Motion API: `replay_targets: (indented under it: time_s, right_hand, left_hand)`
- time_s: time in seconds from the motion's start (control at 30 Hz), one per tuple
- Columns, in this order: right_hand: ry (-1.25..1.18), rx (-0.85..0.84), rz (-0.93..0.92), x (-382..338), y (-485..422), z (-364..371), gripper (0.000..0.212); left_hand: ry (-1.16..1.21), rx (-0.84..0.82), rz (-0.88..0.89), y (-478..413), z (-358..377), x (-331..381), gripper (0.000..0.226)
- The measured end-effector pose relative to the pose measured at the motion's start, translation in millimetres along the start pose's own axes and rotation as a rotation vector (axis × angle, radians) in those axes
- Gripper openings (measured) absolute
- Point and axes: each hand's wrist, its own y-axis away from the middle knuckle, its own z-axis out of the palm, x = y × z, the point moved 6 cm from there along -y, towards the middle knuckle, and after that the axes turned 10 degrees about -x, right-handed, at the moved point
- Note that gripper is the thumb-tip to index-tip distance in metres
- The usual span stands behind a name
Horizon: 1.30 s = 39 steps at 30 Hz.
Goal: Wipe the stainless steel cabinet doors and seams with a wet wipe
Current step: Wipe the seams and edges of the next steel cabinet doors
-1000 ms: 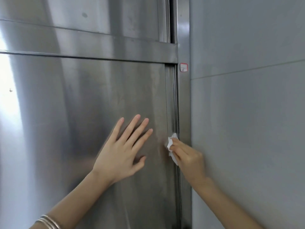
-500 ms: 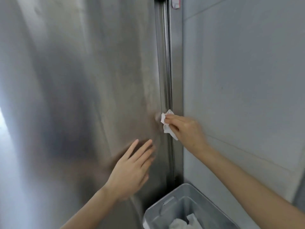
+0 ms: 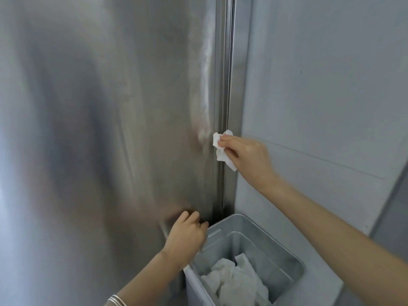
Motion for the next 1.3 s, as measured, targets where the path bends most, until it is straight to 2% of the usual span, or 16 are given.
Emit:
replay_targets:
  time_s: [0.13, 0.37, 0.43, 0.5, 0.57, 0.73, 0.87, 0.93, 1.03, 1.17, 1.3]
  right_hand:
    - [0.023, -0.015, -0.008, 0, 6, -5, 0.018]
    - [0.003, -0.051, -0.027, -14, 26, 2, 0.018]
    - [-0.021, -0.071, 0.000, -19, 31, 6, 0.020]
    - [-0.031, -0.071, -0.012, -26, 34, 7, 0.023]
    - [-0.032, -0.060, -0.057, -35, 36, 8, 0.020]
    - [0.016, -0.027, -0.082, -46, 39, 9, 0.017]
    - [0.082, 0.003, -0.100, -44, 37, 9, 0.014]
    - [0.119, 0.008, -0.108, -39, 33, 8, 0.022]
    - [0.150, 0.020, -0.119, -30, 26, 7, 0.035]
    - [0.130, 0.093, -0.127, -12, 10, 5, 0.046]
    - [0.091, 0.227, -0.082, 3, -30, -6, 0.046]
  left_hand:
    - [0.006, -0.106, -0.057, -10, 17, -3, 0.033]
    - [0.062, -0.124, -0.144, 25, 21, -18, 0.028]
    - [0.057, -0.083, -0.169, 44, 17, -24, 0.029]
    - [0.029, -0.021, -0.166, 67, 5, -28, 0.019]
    - [-0.004, -0.042, -0.137, 86, -1, -31, 0.030]
    - [-0.095, -0.028, -0.232, 130, 18, -52, 0.045]
    - [-0.108, -0.041, -0.262, 154, 20, -64, 0.048]
    - [-0.123, -0.051, -0.224, 153, 12, -62, 0.047]
    - [-0.176, 0.091, -0.192, 134, -29, -64, 0.044]
    - [-0.200, 0.397, -0.248, 88, -110, -84, 0.064]
    - [-0.293, 0.430, -0.309, 40, -148, -96, 0.070]
